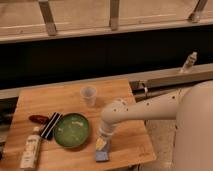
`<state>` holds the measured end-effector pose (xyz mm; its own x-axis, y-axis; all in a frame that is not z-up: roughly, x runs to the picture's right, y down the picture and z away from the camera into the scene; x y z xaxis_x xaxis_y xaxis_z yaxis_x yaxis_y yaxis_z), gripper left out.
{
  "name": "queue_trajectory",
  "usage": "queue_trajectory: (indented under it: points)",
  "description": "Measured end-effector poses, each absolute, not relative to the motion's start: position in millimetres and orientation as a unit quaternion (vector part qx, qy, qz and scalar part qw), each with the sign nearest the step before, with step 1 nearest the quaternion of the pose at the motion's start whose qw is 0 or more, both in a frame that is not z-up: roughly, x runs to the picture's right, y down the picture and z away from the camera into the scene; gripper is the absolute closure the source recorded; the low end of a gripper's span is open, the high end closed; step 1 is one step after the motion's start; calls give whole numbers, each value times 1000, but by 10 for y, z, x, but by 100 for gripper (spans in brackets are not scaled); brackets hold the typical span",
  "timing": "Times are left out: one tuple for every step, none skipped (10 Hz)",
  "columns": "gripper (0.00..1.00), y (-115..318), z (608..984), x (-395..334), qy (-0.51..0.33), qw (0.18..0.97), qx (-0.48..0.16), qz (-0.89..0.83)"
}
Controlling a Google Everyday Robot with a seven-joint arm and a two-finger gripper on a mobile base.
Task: Place the white sponge in the ceramic cup
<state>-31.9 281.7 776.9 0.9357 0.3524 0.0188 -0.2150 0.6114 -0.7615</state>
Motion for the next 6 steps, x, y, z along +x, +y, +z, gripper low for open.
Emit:
queue_trajectory:
  points:
    - [100, 2806, 7745, -344, -89, 896, -409, 146]
    - [100, 2718, 7693, -378, -103, 902, -399, 128]
    - [100, 2651, 7656, -365, -108, 905, -392, 125]
    - [100, 2584, 7610, -319, -111, 907, -385, 130]
    - [100, 2568, 7594, -297, -113, 908, -381, 134]
    - [100, 2558, 7582, -297, -117, 908, -378, 136]
